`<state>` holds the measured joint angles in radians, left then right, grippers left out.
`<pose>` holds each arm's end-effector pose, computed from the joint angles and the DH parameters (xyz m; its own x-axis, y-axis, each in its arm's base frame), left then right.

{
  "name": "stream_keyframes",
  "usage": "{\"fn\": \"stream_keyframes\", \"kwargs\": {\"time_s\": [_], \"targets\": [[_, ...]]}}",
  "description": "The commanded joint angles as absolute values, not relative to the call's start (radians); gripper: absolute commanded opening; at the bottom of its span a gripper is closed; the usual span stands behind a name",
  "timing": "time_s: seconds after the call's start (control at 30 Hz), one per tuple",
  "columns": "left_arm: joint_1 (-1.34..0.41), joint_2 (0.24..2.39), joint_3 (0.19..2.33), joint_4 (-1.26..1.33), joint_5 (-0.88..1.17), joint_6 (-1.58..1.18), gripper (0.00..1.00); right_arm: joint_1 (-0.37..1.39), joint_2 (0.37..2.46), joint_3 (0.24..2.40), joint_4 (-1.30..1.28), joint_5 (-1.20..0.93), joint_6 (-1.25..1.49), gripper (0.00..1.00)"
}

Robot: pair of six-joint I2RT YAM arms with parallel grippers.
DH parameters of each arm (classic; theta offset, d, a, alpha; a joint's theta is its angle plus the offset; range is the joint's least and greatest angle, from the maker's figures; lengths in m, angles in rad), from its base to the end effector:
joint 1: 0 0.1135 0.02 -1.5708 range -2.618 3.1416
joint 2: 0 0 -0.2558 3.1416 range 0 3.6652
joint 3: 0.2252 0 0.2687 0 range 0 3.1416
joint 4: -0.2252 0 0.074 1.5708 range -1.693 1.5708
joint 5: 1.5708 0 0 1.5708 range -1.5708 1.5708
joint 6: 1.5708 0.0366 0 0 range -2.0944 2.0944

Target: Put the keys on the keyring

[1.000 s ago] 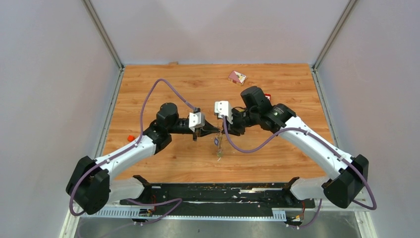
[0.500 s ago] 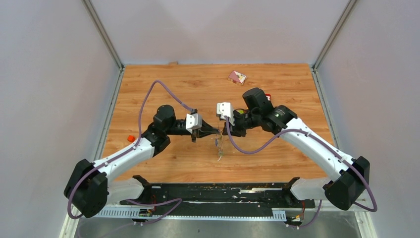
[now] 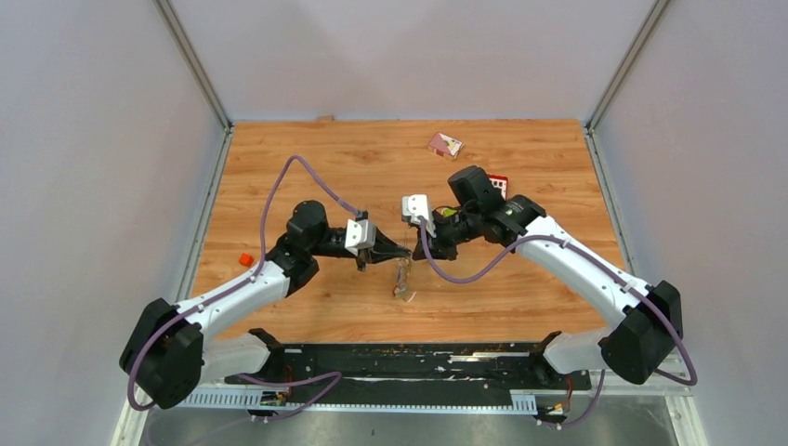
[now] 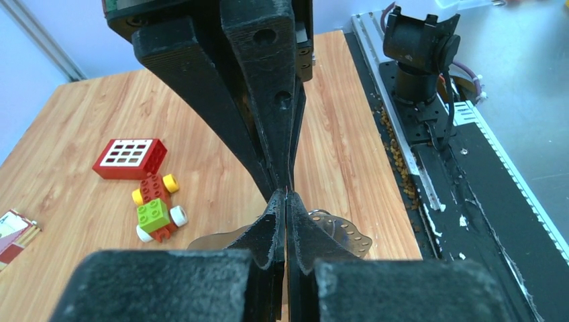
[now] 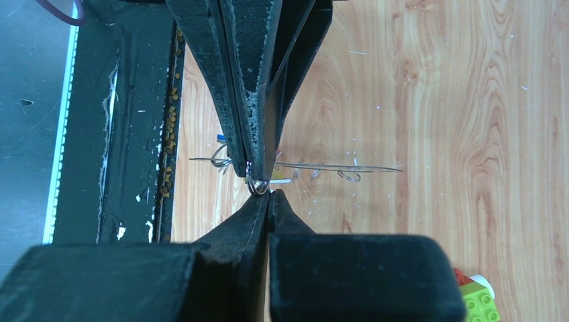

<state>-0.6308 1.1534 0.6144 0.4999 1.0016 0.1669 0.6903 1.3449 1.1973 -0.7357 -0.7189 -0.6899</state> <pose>0.1963 -0.1815 0.2607 0.1346 0.0126 -0.9908 0.9890 -0.0642 0.1335 0.2121 0.2065 0.3052 0.0504 -0.5795 -0.8134 -0.9974 -0.0709 -0.0113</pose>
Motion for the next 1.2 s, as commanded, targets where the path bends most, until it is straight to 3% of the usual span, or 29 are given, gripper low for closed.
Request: {"fn": "stream_keyframes", "kwargs": {"time_s": [0.0, 0.13, 0.33, 0.83, 1.17], "targets": [[-0.637, 1.119, 0.617, 0.587, 1.057, 0.194, 0.00, 0.687, 1.364, 1.204, -0.670, -0.794, -0.694, 0.01], [-0.637, 1.111, 0.609, 0.571, 1.061, 0.214, 0.00, 0.686, 1.342, 1.205, -0.671, -0.791, -0.700, 0.09], [-0.637, 1.111, 0.602, 0.592, 1.053, 0.185, 0.00, 0.685, 1.233, 1.153, -0.625, -0.795, -0.723, 0.32], [-0.636, 1.141, 0.598, 0.684, 1.031, 0.082, 0.00, 0.686, 1.198, 1.117, -0.555, -0.812, -0.709, 0.33], [-0.635, 1.144, 0.594, 0.696, 1.025, 0.067, 0.00, 0.686, 1.207, 1.114, -0.548, -0.822, -0.706, 0.19]]}}
